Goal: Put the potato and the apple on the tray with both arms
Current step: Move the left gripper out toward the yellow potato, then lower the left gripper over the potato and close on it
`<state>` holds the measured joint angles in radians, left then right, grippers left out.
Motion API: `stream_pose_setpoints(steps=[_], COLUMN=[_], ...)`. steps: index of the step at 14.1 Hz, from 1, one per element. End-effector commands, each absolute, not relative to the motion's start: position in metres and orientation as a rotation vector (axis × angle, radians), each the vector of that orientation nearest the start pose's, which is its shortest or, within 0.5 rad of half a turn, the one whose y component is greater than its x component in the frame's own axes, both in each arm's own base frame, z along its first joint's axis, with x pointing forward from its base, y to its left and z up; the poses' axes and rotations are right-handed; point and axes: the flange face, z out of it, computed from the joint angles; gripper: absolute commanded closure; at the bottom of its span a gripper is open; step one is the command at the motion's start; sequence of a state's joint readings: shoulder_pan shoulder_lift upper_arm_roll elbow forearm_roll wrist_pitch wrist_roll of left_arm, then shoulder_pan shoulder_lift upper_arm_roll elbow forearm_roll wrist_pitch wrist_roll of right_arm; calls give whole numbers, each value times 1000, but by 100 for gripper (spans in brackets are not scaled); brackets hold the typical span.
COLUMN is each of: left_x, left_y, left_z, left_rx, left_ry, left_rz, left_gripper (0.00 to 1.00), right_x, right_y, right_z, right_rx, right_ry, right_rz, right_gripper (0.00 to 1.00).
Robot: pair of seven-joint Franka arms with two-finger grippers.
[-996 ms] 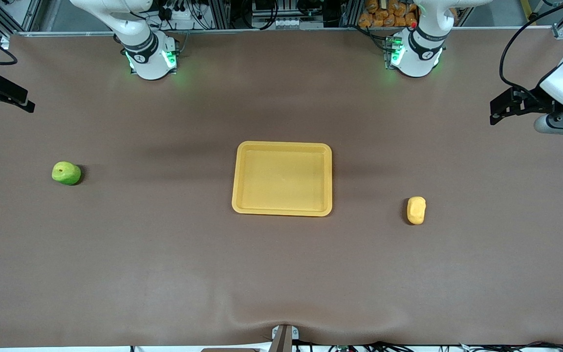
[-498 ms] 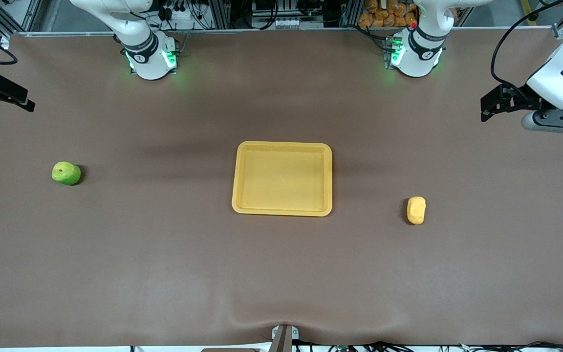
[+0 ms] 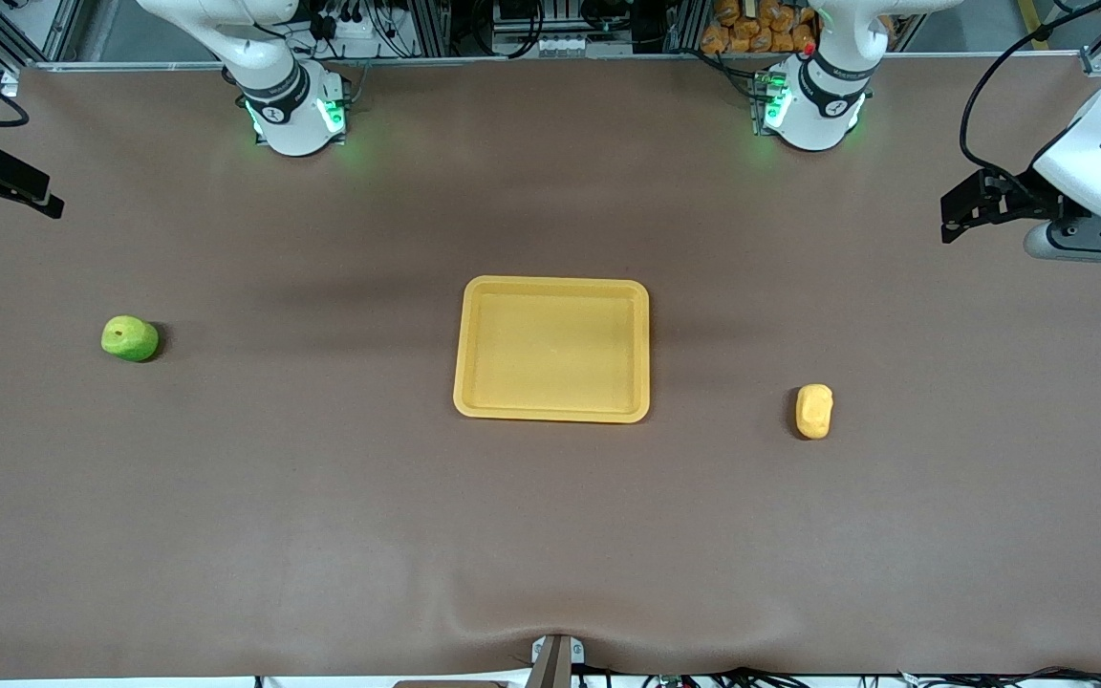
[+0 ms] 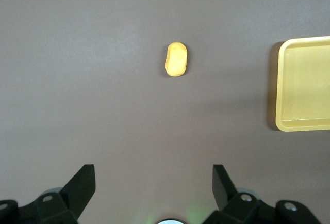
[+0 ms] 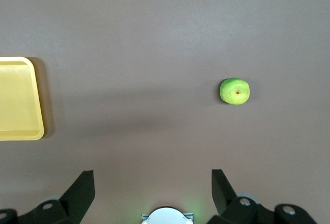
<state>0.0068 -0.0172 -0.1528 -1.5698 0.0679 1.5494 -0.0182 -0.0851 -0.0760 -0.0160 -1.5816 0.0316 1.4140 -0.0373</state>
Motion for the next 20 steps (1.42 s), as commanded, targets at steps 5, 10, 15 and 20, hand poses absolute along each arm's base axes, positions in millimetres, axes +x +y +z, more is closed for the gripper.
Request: stream_pose_setpoints(steps=[5,10,15,20], left_x=[562,556,548,549], left_y=[-78,-82,-81,-83], left_z=[570,512,463,408], left_rx=[-3069,-3057,-3066,-3095], left_ry=[193,205,207,167], left_rz=[174,263,199,-11], left_gripper=[0,0,0,0], right_x=[505,506,505,507], right_y=[-51,-51,-52,-53], right_z=[653,653,653,652], right_rx=[-3106,-3106,-3106,-3109], right_ry=[95,98,100,99], right_rz=[133,130,130,128], right_gripper=[0,0,0,0])
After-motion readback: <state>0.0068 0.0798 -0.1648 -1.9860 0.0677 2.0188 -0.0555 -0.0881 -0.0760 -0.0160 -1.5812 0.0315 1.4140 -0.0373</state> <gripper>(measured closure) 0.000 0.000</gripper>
